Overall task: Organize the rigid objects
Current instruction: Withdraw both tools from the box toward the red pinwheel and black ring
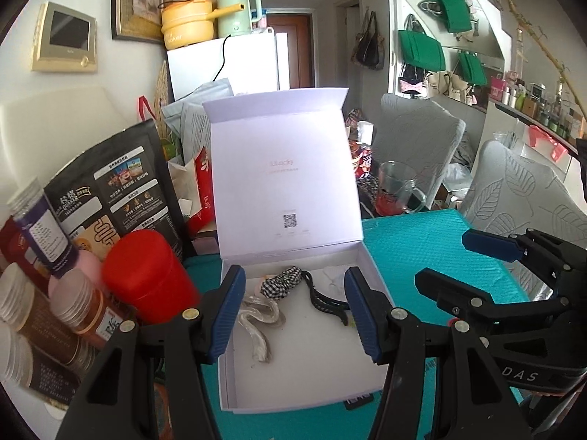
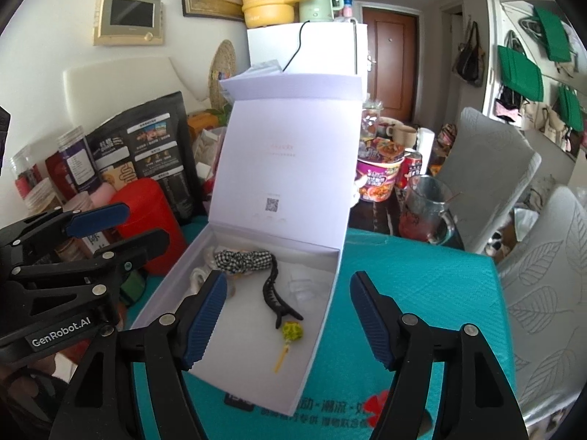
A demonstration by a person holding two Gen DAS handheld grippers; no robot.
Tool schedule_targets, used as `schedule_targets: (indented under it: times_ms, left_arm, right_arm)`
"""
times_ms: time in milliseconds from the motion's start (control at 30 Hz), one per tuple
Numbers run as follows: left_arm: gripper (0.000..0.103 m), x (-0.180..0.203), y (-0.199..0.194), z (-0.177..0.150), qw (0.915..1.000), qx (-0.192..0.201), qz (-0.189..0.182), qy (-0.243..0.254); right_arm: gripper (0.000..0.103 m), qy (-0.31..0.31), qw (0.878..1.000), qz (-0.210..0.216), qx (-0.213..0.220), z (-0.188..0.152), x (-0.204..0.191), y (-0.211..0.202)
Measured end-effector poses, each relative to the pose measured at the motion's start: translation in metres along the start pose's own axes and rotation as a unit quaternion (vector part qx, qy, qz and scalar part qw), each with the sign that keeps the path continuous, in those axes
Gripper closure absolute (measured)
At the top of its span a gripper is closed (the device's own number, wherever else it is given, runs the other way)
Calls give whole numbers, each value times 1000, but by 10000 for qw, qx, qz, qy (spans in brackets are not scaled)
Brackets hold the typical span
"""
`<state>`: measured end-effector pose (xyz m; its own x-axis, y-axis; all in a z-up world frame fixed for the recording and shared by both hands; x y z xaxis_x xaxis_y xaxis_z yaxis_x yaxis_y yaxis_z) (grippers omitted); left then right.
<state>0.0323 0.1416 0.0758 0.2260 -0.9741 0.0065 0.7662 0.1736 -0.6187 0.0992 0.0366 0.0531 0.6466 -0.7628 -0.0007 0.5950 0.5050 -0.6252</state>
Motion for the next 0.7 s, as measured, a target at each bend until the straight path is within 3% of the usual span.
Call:
schedule_targets:
  times_ms: [267,333,400,700]
  left_arm:
    - [47,22,-32,-8,9998,157,-65,116]
    - [31,25,-38,-12,9998,164,-8,83]
    - [23,26,-43,-15,9997,230,45,44]
    - [23,39,-58,-39,9998,155,-71,-48]
  right_arm:
    - [33,-33,9997,-108,234,-15,1,-42]
    - [33,-36,9995,-131,281,-20,1,-51]
    - [33,-32,9994,-162,308,-26,3,-60]
    - [32,-9,9990,-276,354,-53,8,-92]
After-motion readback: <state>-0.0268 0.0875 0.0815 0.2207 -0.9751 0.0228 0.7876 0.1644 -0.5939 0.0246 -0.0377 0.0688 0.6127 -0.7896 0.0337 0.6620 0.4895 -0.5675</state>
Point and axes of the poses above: each gripper's, at about its wrist camera, not at the fingertips, and y roughly the way its jaws point, x to its right, z to its top, the point moved 1 cm from there along y, roughly the way its jaws point, and after that the axes turned 4 degrees about -z, right-handed, at the moved point
